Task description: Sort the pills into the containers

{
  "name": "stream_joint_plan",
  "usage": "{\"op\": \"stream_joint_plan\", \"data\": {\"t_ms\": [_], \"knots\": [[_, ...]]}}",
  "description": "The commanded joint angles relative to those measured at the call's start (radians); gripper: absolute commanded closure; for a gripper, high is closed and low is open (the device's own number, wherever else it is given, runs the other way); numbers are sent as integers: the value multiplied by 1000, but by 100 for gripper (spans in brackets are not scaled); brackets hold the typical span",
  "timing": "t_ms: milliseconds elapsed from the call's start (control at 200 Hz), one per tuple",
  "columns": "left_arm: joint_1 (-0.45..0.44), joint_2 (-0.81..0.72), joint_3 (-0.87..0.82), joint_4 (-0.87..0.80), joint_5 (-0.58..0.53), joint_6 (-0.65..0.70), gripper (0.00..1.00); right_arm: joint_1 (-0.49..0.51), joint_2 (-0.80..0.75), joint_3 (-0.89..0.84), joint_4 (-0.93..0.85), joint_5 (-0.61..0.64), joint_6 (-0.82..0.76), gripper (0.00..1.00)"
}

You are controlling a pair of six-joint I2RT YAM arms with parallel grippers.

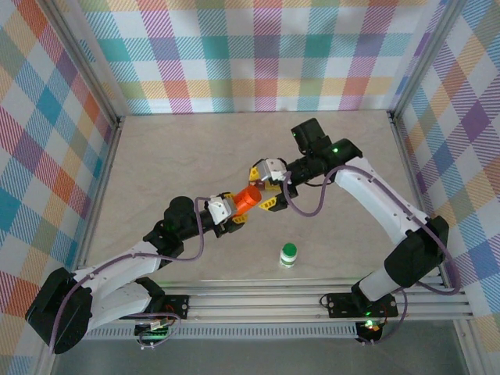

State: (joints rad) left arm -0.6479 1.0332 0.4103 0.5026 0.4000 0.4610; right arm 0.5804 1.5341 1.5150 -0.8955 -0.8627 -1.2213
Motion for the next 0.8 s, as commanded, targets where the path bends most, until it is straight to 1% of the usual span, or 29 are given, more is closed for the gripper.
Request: {"op": "stream_joint_plan", "data": {"t_ms": [0, 145, 235, 360, 545, 620, 660, 710, 795], "knots": [[-7, -4, 43, 16, 35, 0, 100, 18, 38, 57, -54, -13, -69, 23], [-7, -17, 38, 13, 35, 3, 100, 40, 88, 118, -134, 30, -102, 24], [-7, -17, 38, 14, 34, 2, 100, 54, 112, 141, -177, 61, -116, 27], [-7, -25, 38, 13, 33, 1, 100, 58, 126, 150, -219, 66, -120, 44], [-7, -30, 42, 14, 25, 2, 100, 58, 120, 134, -227, 64, -75, 61], [-7, -30, 45, 23, 17, 2, 100, 58, 115, 118, -209, 55, -9, 66], [-7, -30, 48, 31, 12, 2, 100, 59, 107, 100, -176, 47, 56, 68], [-7, -29, 53, 39, -1, 3, 100, 62, 90, 62, -112, 35, 150, 69], [-7, -24, 63, 49, -22, 9, 100, 76, 59, -8, 44, 70, 424, 70]]}}
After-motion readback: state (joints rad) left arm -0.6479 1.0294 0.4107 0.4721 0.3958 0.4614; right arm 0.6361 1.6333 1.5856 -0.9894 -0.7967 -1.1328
